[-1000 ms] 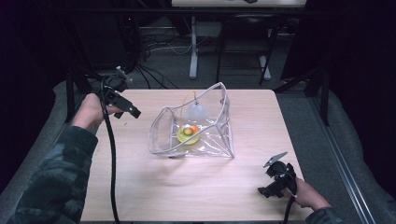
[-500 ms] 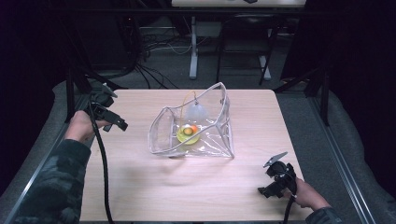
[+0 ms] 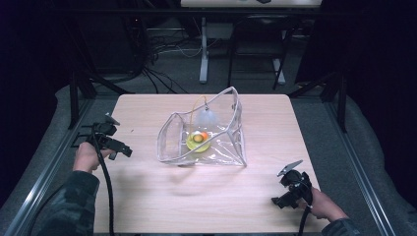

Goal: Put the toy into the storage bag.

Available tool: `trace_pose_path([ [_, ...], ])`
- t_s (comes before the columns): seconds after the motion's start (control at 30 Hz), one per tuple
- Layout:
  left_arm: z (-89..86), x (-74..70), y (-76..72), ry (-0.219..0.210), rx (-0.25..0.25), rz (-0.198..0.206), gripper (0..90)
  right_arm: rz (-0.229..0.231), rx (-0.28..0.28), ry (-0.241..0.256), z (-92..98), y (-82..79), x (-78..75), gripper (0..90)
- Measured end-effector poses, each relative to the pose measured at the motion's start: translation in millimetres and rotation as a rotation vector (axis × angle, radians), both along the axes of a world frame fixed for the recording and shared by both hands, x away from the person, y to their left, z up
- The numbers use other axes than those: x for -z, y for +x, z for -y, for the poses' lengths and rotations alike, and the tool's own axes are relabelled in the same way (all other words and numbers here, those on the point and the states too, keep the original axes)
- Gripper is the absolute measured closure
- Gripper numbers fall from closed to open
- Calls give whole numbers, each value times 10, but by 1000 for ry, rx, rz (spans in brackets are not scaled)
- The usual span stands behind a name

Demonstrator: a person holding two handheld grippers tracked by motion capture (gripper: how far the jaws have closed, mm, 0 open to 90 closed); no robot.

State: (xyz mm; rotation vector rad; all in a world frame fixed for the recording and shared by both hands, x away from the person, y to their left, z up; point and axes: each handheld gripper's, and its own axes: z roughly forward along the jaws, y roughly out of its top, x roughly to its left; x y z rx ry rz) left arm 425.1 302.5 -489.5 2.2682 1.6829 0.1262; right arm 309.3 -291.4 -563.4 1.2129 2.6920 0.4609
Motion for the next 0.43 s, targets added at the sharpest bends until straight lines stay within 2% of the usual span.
trace_pose_path([
  [0.03,0,36,-19,11,-1,-3,3,0,0,0,0,0,0,0],
  [0.13,-12,106,-60,-5,-7,0,3,1,2,7,-2,-1,3,0],
  [0.17,-22,155,-84,-2,-5,-13,3,1,2,7,-1,-1,3,0],
  [0.33,-45,144,-124,9,0,5,3,1,1,6,-1,-1,3,0],
  [0.37,-47,168,-147,22,8,20,3,1,0,7,-1,0,3,0],
  [0.43,-65,206,-159,15,8,18,3,1,-2,6,0,1,2,0],
])
